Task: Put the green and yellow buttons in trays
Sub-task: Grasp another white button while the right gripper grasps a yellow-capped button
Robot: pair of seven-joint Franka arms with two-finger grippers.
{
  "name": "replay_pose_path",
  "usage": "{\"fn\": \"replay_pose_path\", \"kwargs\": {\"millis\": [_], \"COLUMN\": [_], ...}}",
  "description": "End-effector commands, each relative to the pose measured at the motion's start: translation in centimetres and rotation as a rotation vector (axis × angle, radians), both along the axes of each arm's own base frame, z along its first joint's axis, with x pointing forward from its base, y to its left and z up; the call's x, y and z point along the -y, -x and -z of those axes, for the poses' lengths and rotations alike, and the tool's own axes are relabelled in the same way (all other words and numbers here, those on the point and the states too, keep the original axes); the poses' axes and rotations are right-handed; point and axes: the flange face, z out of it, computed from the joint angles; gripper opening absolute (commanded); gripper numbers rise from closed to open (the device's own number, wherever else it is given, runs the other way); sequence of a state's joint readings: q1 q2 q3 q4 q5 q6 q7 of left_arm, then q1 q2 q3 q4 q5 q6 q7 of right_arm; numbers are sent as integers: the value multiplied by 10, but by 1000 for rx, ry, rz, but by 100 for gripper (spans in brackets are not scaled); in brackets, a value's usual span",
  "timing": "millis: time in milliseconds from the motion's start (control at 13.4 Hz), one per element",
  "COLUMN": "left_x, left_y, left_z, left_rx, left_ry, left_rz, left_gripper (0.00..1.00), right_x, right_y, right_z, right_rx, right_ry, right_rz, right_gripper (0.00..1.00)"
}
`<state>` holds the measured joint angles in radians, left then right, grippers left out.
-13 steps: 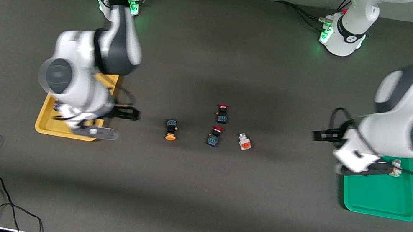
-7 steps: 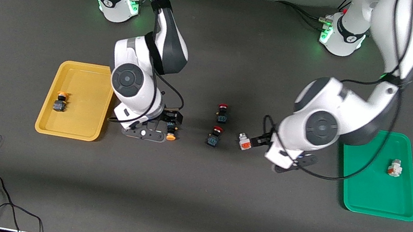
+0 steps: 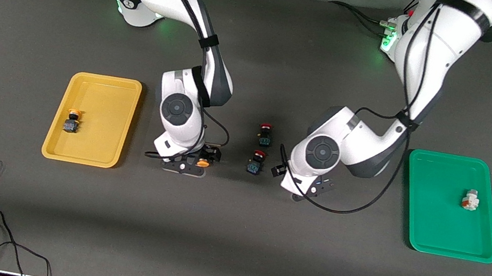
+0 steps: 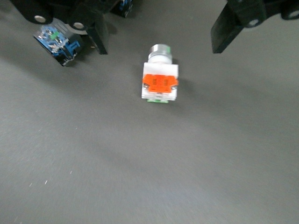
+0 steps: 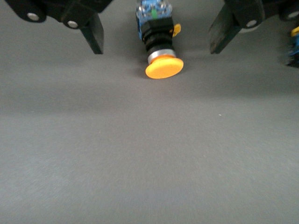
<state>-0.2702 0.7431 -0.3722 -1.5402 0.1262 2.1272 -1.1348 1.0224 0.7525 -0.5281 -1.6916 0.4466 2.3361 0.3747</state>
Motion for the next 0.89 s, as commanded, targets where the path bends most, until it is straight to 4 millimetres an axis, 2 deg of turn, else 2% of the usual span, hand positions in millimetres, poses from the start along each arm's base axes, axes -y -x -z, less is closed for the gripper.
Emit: {"fn": "replay_pose_path", "kwargs": {"millis": [0,75,149,298,373,447,522,596,746,820], "left_x": [2,-1,-3,-7,-9,-9,-9,-9,-8,-8], "left_y": [5,7,10,14,13,13,12,12,10,9], "left_z": [31,41,51,64,66,66,64,64,58,55], "left_rx": [9,13,18,27,28,29,30,30,41,45], "left_ry": [-16,-29,-43,-44,-46,-46,-44,-44,-39,-37], "left_rz": [-14,-4,10,15,12,12,11,11,9,8], "left_gripper": [98,98,98,98,95,74,26,0,0,0], "right_x": [-6,-7,-7,-6,-6,-7,-7,-6,-3,-4], "right_y": [4,7,9,10,10,10,9,7,2,-1], "right_z": [16,24,28,30,30,29,25,18,-15,-41], "right_rx": [31,32,40,36,36,35,36,38,7,-8], "right_ry": [2,6,1,-23,-23,-24,-28,-35,-50,-63], "right_rz": [5,3,3,31,31,29,25,19,16,13], "right_gripper": [100,99,92,46,31,22,19,19,19,19]}}
